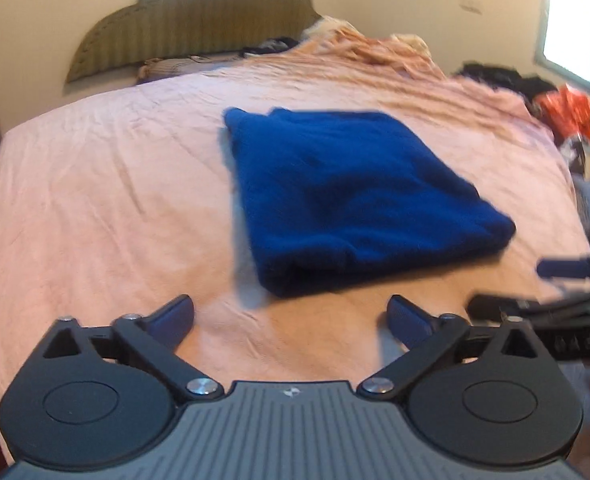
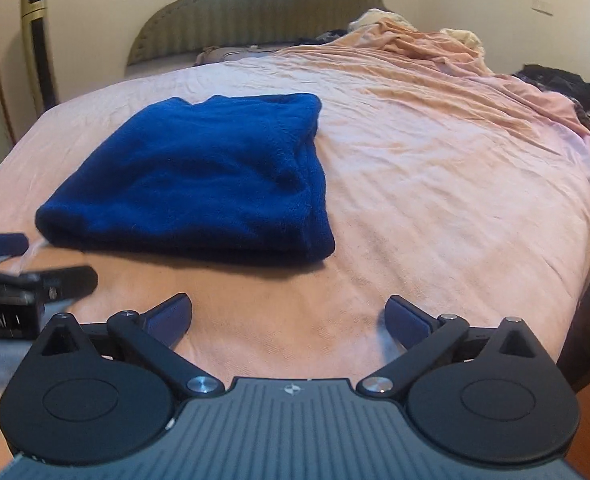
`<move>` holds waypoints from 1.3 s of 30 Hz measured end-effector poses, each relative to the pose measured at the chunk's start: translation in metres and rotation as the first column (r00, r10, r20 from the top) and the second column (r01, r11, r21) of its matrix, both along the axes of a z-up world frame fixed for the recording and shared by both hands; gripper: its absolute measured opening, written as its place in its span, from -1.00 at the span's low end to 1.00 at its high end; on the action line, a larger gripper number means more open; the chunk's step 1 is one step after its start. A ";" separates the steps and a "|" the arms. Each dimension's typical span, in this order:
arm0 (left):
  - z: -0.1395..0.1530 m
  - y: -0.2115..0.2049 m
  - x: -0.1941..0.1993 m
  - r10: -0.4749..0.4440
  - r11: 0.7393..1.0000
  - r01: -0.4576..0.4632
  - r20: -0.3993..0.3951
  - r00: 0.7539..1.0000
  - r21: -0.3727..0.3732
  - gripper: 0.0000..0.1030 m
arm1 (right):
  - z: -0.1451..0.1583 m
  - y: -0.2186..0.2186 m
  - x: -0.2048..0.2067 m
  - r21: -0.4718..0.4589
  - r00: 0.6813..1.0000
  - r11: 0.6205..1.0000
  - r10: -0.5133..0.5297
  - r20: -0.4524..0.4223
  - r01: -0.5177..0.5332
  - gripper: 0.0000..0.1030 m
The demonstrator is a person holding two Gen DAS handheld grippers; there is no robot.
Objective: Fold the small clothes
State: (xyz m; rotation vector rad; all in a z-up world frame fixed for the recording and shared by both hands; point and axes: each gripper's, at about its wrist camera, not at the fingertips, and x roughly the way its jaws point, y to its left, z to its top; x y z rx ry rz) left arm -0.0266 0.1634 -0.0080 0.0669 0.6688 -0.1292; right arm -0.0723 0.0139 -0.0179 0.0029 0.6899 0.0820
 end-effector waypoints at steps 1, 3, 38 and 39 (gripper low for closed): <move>0.000 -0.001 0.000 -0.001 1.000 0.001 -0.001 1.000 0.012 1.00 | -0.001 0.001 -0.001 0.004 1.000 1.000 -0.010 0.011 0.010 1.00; 0.000 0.001 -0.001 0.001 1.000 -0.001 0.001 1.000 0.000 1.00 | -0.003 0.002 -0.003 0.004 0.999 1.000 -0.020 0.027 0.019 1.00; 0.001 0.021 0.001 0.129 0.983 -0.123 0.037 0.991 -0.133 1.00 | -0.004 0.014 0.023 0.011 0.995 0.995 -0.096 0.019 0.095 1.00; 0.001 0.021 0.001 0.129 0.983 -0.123 0.037 0.991 -0.133 1.00 | -0.004 0.014 0.023 0.011 0.995 0.995 -0.095 0.019 0.095 1.00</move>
